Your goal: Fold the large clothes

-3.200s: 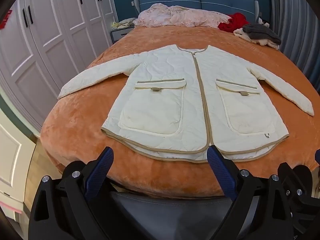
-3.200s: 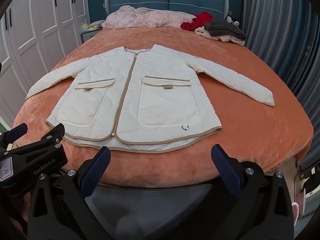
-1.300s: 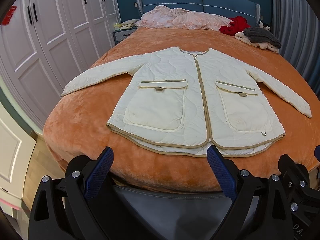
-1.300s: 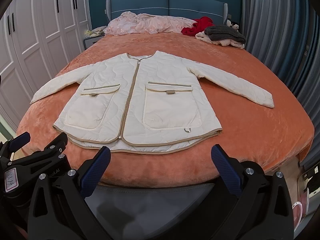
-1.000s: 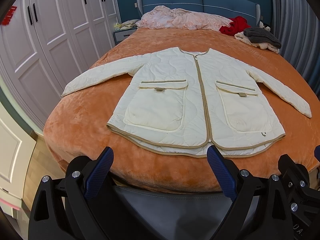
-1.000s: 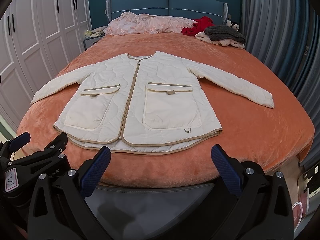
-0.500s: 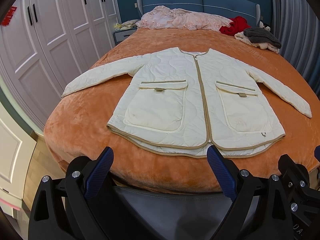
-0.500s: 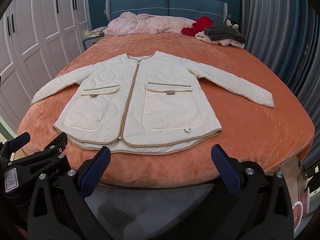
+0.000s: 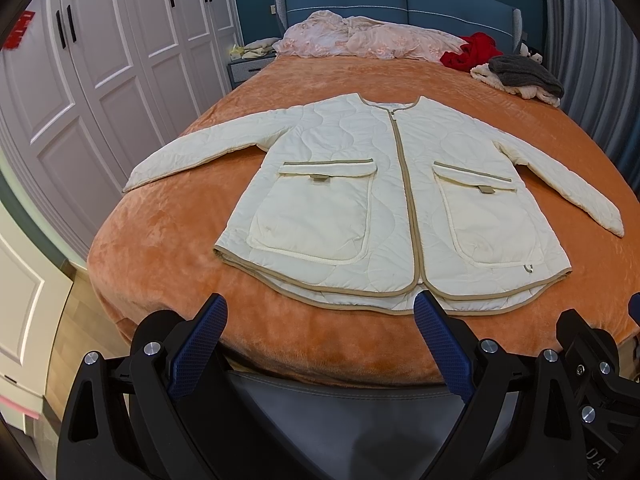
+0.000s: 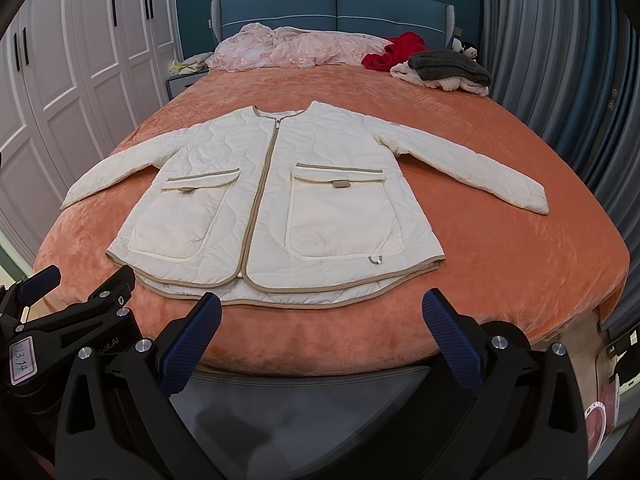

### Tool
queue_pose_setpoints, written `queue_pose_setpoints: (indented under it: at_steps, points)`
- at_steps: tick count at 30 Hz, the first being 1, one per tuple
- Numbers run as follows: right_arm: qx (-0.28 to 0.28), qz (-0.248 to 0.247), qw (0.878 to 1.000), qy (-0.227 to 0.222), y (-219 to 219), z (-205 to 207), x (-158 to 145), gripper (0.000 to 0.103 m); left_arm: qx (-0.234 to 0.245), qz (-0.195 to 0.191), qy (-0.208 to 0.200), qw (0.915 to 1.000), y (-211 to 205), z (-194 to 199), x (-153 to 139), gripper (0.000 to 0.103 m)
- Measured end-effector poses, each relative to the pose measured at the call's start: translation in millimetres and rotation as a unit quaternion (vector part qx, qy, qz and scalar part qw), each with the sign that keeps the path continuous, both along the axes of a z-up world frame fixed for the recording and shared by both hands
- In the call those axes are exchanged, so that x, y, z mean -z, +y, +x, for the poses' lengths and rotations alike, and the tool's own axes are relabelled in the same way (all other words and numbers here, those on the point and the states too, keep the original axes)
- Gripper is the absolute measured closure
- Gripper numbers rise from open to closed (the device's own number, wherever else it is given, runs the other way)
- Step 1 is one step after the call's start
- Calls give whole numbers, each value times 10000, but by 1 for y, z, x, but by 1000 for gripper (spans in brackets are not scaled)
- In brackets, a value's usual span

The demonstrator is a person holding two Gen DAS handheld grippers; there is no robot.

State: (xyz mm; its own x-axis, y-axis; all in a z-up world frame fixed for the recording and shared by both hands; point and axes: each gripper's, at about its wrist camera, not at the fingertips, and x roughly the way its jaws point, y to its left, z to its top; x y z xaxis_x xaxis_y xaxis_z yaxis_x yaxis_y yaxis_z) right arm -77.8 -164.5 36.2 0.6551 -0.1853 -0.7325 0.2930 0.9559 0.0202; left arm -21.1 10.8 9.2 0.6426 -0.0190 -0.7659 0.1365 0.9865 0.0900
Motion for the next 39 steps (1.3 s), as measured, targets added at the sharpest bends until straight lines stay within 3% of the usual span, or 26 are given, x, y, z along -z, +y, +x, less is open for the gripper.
queue_pose_setpoints:
  at_steps: [12,19,28,34,39]
  points:
    - [-48,85,9999,65,-4,4,6,5,42,29,114,9999,-2,6,8,11]
    - [259,286,9991,162,-48,20,30,5,-131,-72,280,9995,0,31,25,11]
    - [1401,878,9860,-193,-196,54,48,5,-365,144,308,9988,2,85,42,11]
    - [2266,1388,9626,-526,-318,71,74,5,-592,76,384,9975,4,118,50,11]
    - [2925,1495,9419,-699,-406,83,97,5,-753,84,487,9959,-1,141,60,15]
